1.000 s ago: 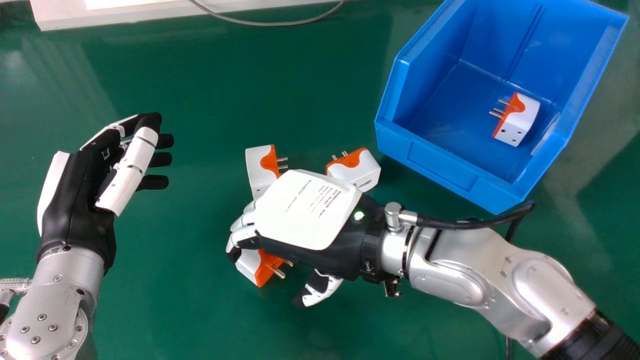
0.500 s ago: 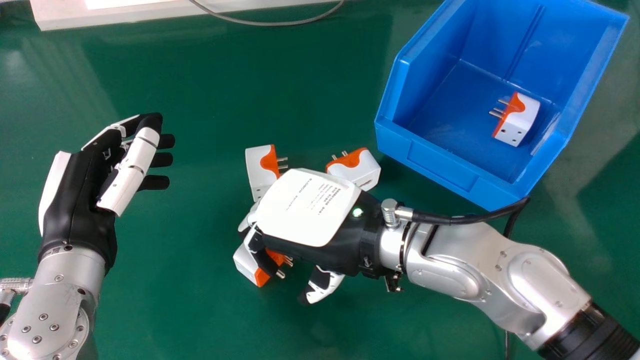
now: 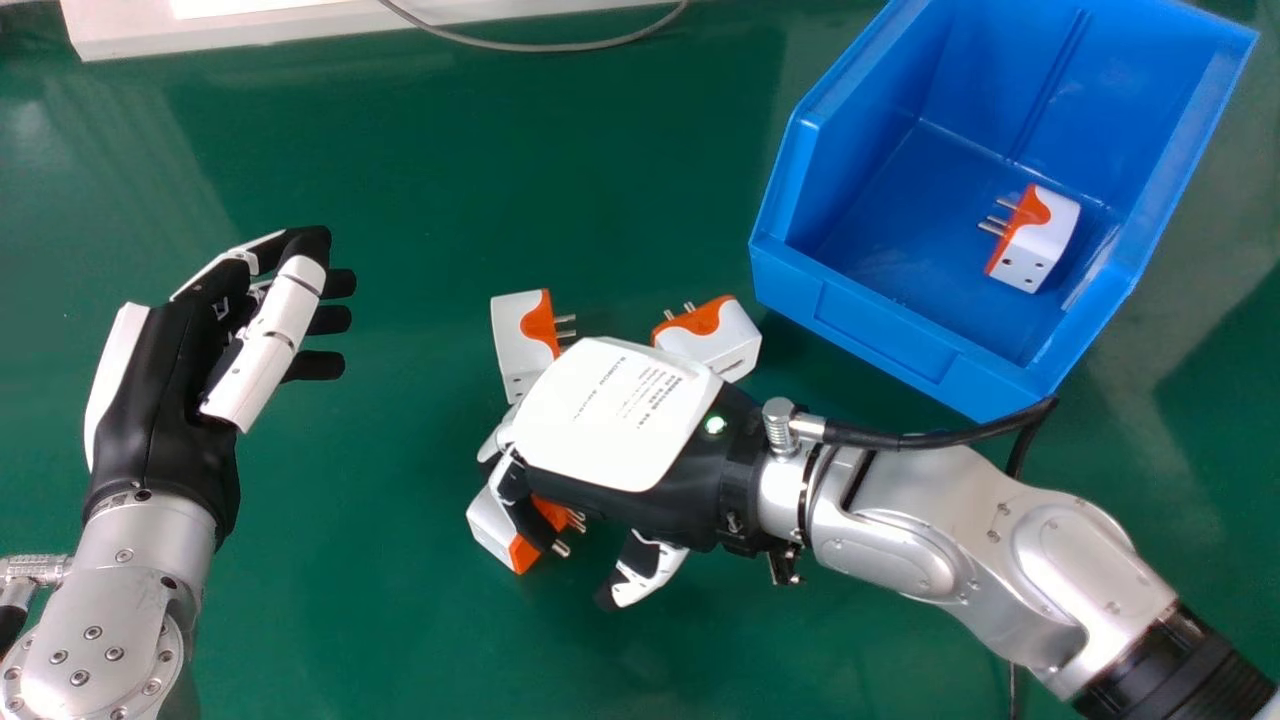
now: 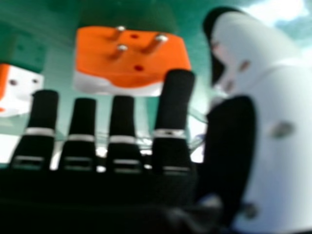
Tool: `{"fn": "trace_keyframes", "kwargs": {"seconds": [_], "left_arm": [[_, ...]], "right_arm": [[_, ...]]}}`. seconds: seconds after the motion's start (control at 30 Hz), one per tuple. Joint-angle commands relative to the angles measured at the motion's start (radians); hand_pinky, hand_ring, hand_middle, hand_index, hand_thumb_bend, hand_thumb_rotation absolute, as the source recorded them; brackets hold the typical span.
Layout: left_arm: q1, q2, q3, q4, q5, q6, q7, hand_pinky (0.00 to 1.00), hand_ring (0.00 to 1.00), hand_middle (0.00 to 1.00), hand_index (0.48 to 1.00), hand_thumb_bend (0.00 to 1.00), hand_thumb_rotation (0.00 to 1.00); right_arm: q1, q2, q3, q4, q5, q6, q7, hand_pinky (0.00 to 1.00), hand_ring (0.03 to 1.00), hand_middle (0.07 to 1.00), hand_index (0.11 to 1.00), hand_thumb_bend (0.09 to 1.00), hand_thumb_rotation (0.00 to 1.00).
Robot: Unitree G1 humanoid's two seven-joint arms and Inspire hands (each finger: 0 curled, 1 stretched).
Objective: Pick all objects and put in blue box
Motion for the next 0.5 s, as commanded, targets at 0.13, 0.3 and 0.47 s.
{"fn": "trace_keyframes", "kwargs": {"seconds": [0.13,0.3,0.47], "left_arm": [[-0.017,0.008,0.004,0.004,0.003,-0.027,-0.003,0.63,0.72,0.73,0.769,0.35,0.67],[-0.022,0.009,0.006,0.014,0.001,-0.031,-0.004,0.63,0.72,0.73,0.768,0.35,0.67],[-0.025,0.011,0.009,0.01,0.001,-0.025,-0.005,0.63,0.72,0.73,0.769,0.35,0.67]], "right_arm": [[-0.006,0.001,-0.036,-0.048,0.063,-0.006,-0.007,0.69,0.805,0.803,0.598,0.473,0.08],[0.01,-0.004,-0.044,-0.087,0.077,0.006,0.009,0.71,0.84,0.849,0.75,0.505,0.07],[0.025,-0.025,-0.053,-0.13,0.067,0.005,0.004,0.73,0.869,0.883,0.812,0.607,0.14]]}}
